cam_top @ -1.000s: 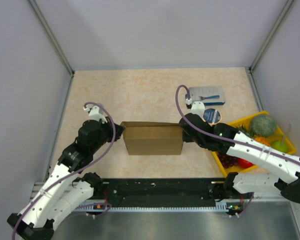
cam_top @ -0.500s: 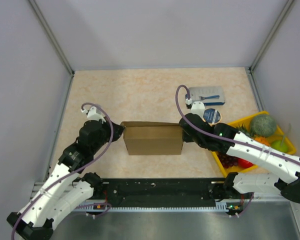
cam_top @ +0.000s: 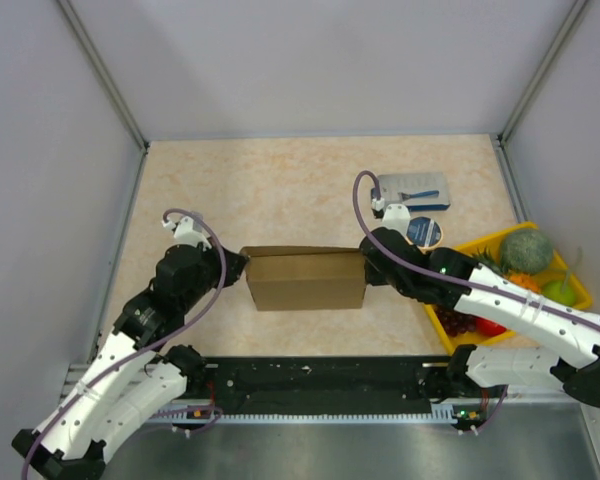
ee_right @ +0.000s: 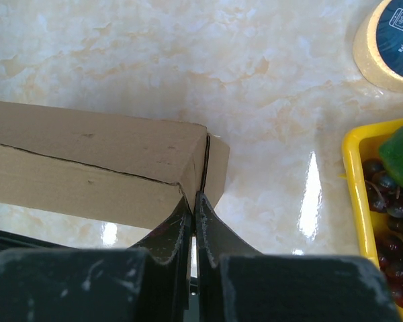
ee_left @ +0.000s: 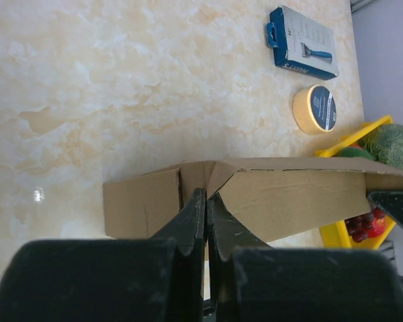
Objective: Fold the paper box
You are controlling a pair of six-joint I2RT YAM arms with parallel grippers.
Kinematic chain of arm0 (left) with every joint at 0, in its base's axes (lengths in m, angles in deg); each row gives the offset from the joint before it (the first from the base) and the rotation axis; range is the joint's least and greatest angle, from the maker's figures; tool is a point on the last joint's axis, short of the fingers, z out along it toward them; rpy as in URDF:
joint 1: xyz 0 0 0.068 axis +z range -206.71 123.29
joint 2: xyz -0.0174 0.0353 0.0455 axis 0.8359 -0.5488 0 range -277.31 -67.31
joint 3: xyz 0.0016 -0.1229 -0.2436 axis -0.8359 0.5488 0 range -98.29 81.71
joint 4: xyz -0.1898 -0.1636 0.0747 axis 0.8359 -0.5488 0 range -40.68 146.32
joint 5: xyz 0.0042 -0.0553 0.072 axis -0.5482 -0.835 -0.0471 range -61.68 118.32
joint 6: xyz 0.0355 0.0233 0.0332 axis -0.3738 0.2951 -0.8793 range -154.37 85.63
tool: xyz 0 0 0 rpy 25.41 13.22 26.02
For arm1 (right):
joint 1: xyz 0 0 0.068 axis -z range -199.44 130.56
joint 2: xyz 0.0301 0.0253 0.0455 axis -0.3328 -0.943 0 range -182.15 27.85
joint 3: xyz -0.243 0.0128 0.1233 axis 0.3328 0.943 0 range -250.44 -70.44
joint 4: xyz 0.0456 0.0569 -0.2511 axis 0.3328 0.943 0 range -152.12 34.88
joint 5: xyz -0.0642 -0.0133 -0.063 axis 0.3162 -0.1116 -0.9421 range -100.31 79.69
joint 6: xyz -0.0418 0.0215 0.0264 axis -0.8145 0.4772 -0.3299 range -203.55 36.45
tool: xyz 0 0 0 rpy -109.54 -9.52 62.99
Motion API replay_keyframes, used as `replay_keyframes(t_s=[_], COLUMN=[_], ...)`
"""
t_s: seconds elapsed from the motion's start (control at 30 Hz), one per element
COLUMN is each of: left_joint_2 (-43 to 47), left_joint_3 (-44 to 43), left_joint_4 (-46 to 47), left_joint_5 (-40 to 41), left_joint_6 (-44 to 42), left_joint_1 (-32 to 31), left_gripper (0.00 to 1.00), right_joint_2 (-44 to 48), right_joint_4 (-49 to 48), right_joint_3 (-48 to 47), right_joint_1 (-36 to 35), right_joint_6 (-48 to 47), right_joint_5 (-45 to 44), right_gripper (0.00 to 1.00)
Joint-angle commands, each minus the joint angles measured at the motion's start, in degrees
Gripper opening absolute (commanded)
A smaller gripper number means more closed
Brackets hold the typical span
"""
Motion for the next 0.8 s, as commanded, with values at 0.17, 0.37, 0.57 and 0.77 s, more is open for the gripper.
replay_keyframes(t_s=[0.17,0.37,0.57,0.77], left_joint_2=[2.13,-0.33,-1.04,0.10], left_joint_3=[0.63,3.17,4.58,5.45], left_joint_4=[-12.05,-11.01,-11.97,-15.48], left_joint_5=[2.59,1.72,4.53,8.40], left_joint_6=[-9.57,-2.29,6.07,3.70], left_joint_1=[-0.15,-0.15,-0.15,-0.24], left_gripper=[0.00,0.00,0.00,0.00], right_joint_2=[0.24,-0.28,-1.16,-0.64], right_joint_4=[2.01,1.57,1.31,1.22], right_joint_3=[1.47,1.29,1.29,1.81], right_joint_1=[-1.05,-1.05,-1.14,-1.14], right_joint_6=[-0.07,0.28,1.16,0.46], right_joint_5=[4.05,4.49,4.67,4.23], right_gripper=[0.00,0.00,0.00,0.00])
